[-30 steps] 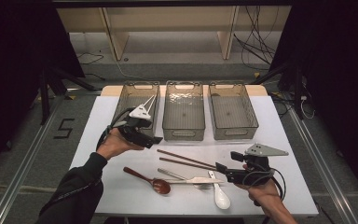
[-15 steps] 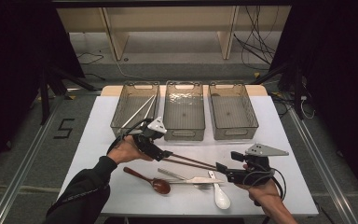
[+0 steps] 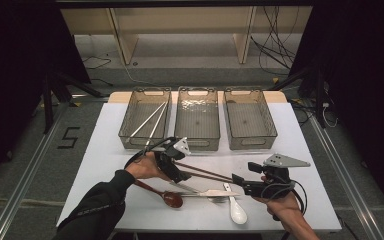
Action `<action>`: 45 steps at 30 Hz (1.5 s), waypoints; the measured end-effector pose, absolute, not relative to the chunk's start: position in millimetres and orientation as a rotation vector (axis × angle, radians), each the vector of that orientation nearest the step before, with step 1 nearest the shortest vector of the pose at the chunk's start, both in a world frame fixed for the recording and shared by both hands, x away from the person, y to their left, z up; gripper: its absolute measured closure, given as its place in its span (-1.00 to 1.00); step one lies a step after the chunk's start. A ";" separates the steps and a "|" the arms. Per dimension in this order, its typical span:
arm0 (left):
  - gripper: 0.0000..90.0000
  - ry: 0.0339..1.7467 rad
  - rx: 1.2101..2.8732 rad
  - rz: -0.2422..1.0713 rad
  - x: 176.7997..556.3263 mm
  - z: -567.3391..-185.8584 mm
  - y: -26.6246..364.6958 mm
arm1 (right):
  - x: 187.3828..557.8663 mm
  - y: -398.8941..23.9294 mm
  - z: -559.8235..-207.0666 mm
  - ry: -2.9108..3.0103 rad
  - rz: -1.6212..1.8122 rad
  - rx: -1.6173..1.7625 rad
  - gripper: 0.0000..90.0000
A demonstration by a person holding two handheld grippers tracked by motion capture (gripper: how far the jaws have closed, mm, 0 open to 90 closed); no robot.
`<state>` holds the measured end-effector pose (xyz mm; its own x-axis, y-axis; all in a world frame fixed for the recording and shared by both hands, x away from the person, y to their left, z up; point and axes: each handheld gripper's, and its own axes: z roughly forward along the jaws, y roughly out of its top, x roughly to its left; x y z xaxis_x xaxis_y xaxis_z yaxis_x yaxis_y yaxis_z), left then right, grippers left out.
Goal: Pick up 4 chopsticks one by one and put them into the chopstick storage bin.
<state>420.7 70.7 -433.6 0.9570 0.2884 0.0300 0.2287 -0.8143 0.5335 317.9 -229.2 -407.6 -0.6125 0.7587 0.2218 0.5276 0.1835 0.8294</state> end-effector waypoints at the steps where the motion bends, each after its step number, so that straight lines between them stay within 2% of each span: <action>1: -0.42 0.367 2.568 0.143 421.3 -435.5 69.7 | 318.0 -229.2 -407.6 2.220 1.397 1.238 -0.44; 7: -0.16 0.328 2.630 0.164 425.7 -443.2 66.0 | 318.0 -229.4 -407.4 2.218 1.398 1.235 -0.44; 18: 0.17 0.268 2.711 0.140 433.3 -458.6 58.3 | 318.1 -229.7 -407.3 2.220 1.402 1.232 -0.44; 32: 0.49 0.290 2.765 0.075 438.6 -463.6 54.7 | 318.1 -229.8 -407.4 2.220 1.403 1.232 -0.44; 37: 0.63 0.254 2.805 0.057 437.0 -462.1 53.6 | 317.8 -229.4 -407.3 2.221 1.401 1.230 -0.44; 45: 0.74 0.174 2.835 0.073 432.9 -461.1 52.3 | 317.4 -229.2 -407.1 2.221 1.400 1.231 -0.44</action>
<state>432.9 52.3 -461.1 0.9914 0.1271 0.0323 0.1118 -0.9479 0.2983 317.4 -229.2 -407.1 -0.6157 0.7567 0.2199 0.5249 0.1856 0.8307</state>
